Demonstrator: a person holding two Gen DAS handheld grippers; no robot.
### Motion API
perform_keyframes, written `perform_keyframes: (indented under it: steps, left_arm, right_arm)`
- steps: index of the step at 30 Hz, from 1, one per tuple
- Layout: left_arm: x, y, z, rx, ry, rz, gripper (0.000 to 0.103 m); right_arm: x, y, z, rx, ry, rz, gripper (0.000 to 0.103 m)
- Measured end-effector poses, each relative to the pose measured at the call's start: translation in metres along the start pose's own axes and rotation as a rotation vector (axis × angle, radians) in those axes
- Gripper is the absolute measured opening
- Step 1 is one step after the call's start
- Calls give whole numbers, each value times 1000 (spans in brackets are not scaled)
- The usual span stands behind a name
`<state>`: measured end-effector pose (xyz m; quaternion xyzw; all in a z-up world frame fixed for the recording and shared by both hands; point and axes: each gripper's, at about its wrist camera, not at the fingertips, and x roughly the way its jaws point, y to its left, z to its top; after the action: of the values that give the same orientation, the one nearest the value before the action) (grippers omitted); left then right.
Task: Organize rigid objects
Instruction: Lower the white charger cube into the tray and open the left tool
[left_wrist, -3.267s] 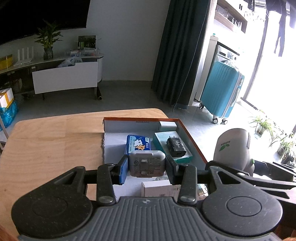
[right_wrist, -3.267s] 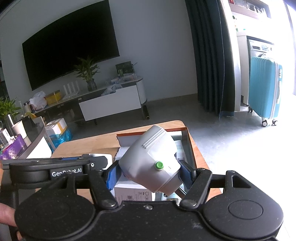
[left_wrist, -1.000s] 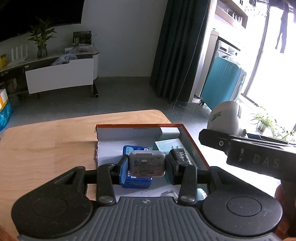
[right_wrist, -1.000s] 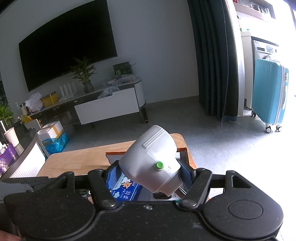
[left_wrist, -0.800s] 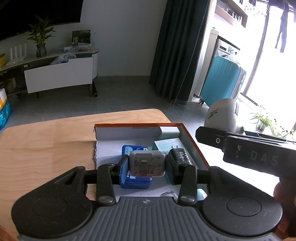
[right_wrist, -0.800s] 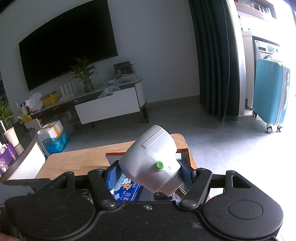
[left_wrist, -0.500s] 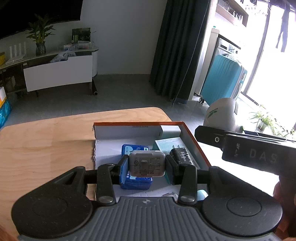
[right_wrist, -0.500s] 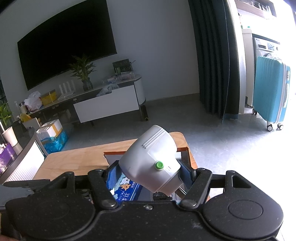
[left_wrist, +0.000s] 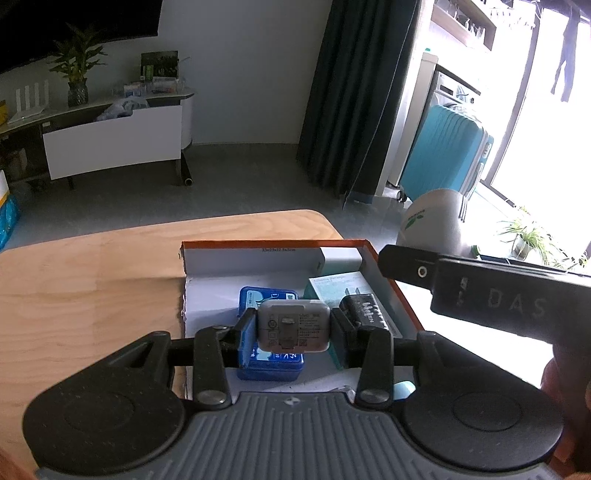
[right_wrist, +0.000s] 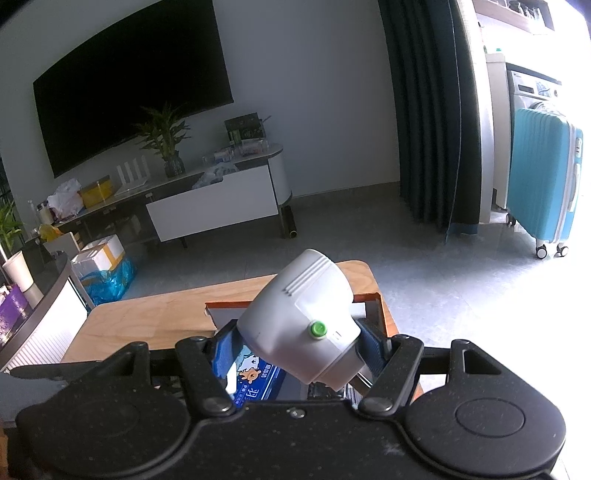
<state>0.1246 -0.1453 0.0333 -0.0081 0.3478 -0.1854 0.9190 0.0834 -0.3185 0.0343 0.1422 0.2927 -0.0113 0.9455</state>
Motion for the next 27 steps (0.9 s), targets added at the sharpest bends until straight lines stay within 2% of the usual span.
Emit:
perform_keyframes:
  steps: [27]
  left_arm:
    - [18, 13, 11, -21, 5, 14, 42]
  right_arm:
    - [20, -1, 0, 7, 23, -13, 80]
